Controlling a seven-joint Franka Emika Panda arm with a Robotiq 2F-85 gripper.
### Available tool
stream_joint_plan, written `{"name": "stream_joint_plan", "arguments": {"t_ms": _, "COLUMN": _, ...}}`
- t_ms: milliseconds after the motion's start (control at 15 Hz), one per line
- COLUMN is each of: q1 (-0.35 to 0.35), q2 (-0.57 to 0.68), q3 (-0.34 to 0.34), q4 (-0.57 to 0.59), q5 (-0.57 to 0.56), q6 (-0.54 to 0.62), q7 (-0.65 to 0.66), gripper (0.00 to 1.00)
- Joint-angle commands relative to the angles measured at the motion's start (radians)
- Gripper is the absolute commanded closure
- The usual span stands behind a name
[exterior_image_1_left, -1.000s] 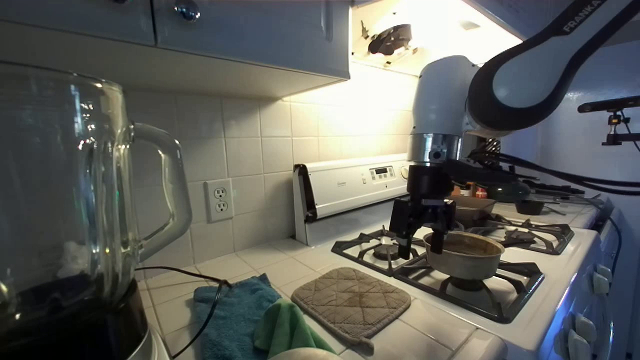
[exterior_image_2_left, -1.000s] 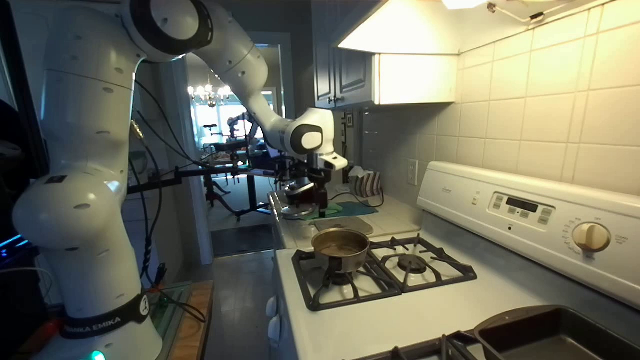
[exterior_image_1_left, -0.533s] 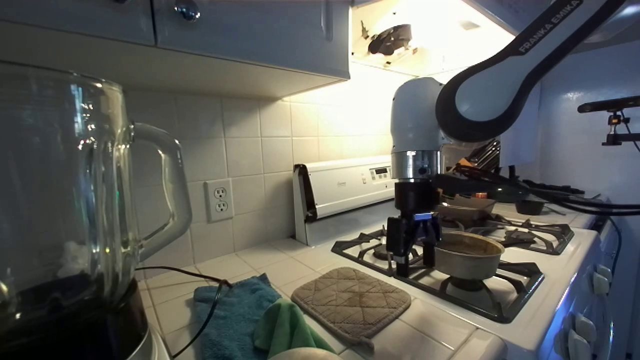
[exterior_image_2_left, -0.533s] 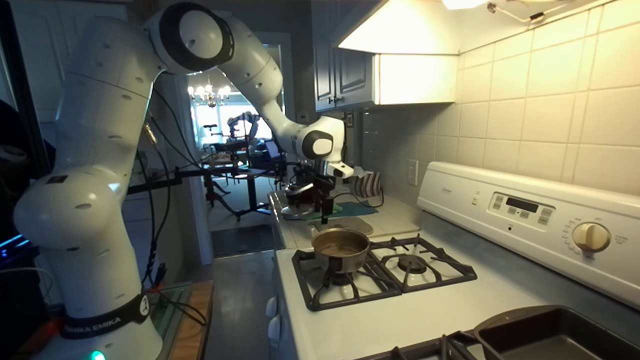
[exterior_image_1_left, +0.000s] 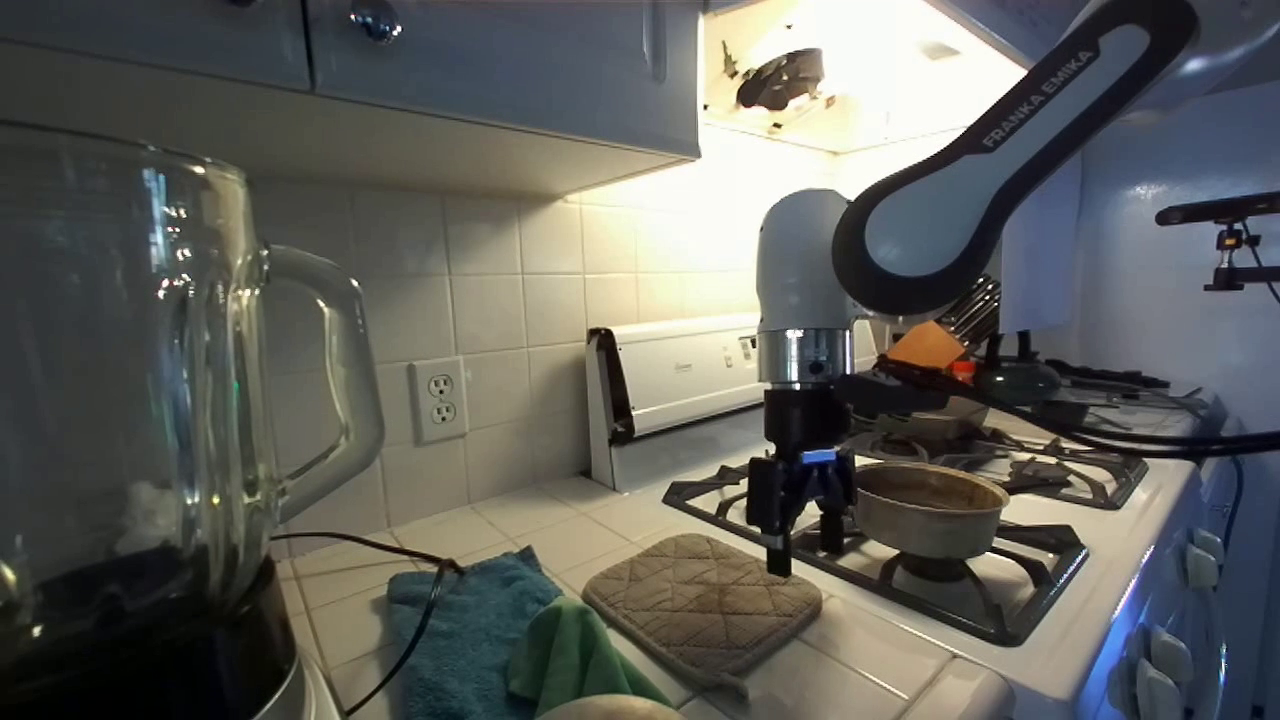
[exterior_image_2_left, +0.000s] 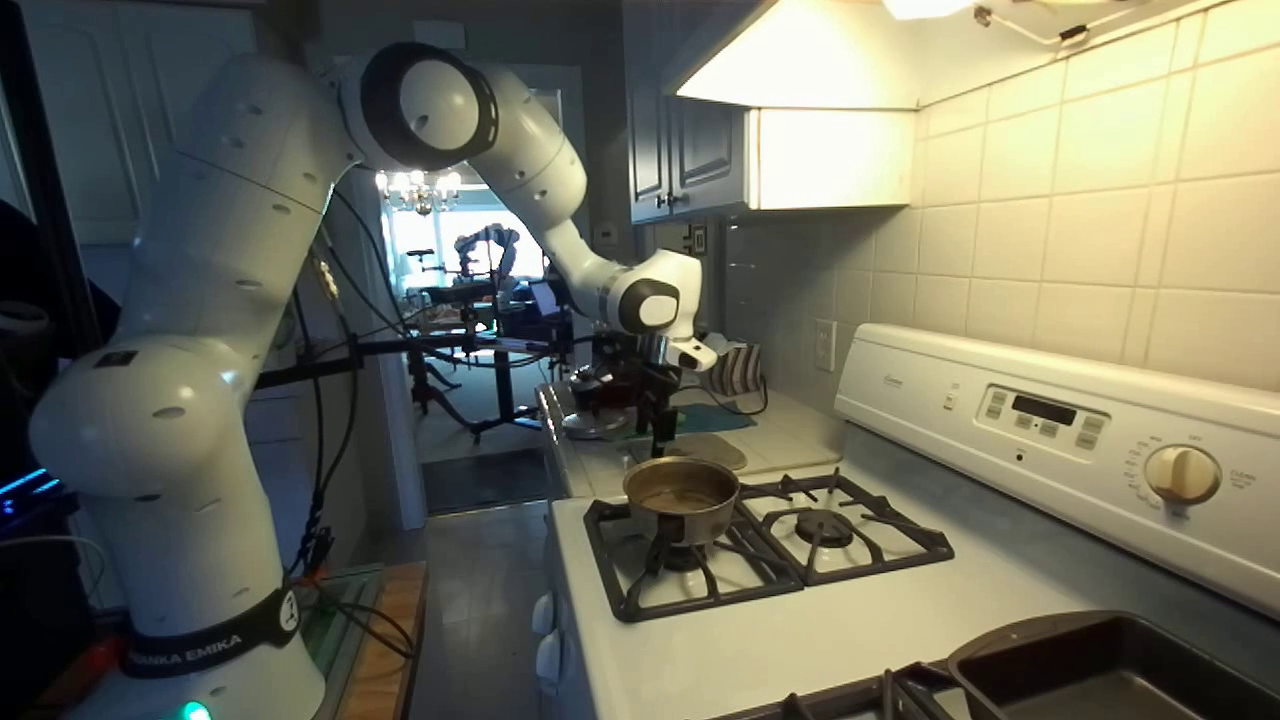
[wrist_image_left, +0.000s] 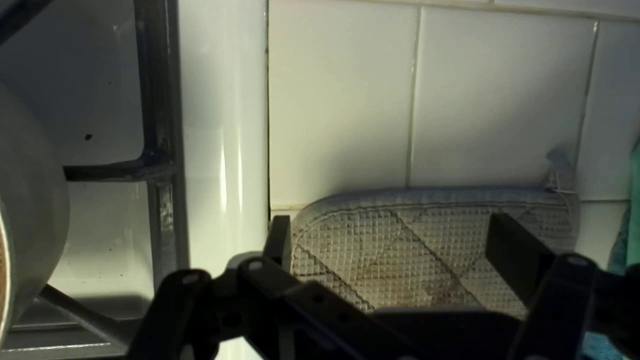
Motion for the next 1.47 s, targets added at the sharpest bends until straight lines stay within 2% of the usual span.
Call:
{"name": "stream_joint_plan", "arguments": {"t_ms": 0, "q1": 0.012, "q2": 0.034, "q3": -0.02, "q4": 0.034, "q5": 0.036, "q6": 0.042, "q7": -0.053, "gripper": 0.0}}
{"name": "stream_joint_plan", "arguments": {"t_ms": 267, "q1": 0.007, "q2": 0.05, "q3": -0.016, "q4": 0.036, "q5": 0.049, "q6": 0.073, "q7": -0.088, "gripper": 0.0}}
{"name": "stream_joint_plan", "arguments": {"t_ms": 600, "q1": 0.029, "q2": 0.062, "q3": -0.043, "q4": 0.032, "q5": 0.009, "q6": 0.089, "q7": -0.078, "gripper": 0.0}}
{"name": "stream_joint_plan", "arguments": {"t_ms": 933, "q1": 0.006, "q2": 0.075, "q3": -0.028, "q4": 0.035, "q5": 0.059, "q6": 0.095, "q7": -0.11, "gripper": 0.0}}
{"name": "stream_joint_plan", "arguments": {"t_ms": 1400, "q1": 0.012, "q2": 0.086, "q3": -0.036, "q4": 0.037, "q5": 0.057, "q6": 0.098, "q7": -0.113, "gripper": 0.0}}
